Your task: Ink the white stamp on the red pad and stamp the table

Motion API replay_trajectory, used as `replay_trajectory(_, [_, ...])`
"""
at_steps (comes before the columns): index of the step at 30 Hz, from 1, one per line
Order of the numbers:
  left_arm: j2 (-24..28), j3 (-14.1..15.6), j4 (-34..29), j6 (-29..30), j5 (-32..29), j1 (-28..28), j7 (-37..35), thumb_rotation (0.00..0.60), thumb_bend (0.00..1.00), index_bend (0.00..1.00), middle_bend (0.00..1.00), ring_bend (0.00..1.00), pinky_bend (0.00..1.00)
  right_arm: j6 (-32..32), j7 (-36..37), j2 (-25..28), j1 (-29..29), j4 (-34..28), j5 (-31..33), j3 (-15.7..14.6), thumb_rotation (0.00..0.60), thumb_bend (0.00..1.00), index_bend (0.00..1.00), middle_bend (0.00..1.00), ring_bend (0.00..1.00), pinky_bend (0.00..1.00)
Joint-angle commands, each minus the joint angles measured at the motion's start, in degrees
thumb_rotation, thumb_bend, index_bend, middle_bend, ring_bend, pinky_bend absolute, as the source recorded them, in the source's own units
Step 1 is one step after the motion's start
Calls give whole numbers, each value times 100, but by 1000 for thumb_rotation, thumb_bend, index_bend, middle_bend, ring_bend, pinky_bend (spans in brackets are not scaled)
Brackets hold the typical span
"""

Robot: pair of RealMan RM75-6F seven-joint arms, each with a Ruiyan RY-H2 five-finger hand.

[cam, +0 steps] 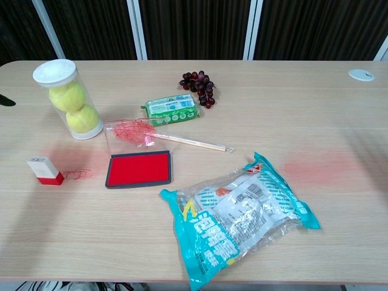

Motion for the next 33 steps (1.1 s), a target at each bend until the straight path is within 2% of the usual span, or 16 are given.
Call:
replay_trajectory(1, [-7,5,-9,1,-21,-14,14,600,93,66,0,8,101,6,-5,1,-1,0,-5,0,600,165,97,0,0,190])
replay_trajectory(33, [-275,51,-7,-222,-400,-361,387,600,94,97,32,16,102,72,27,-3,-58,6,-10,-18,600,170,98,0,0,190])
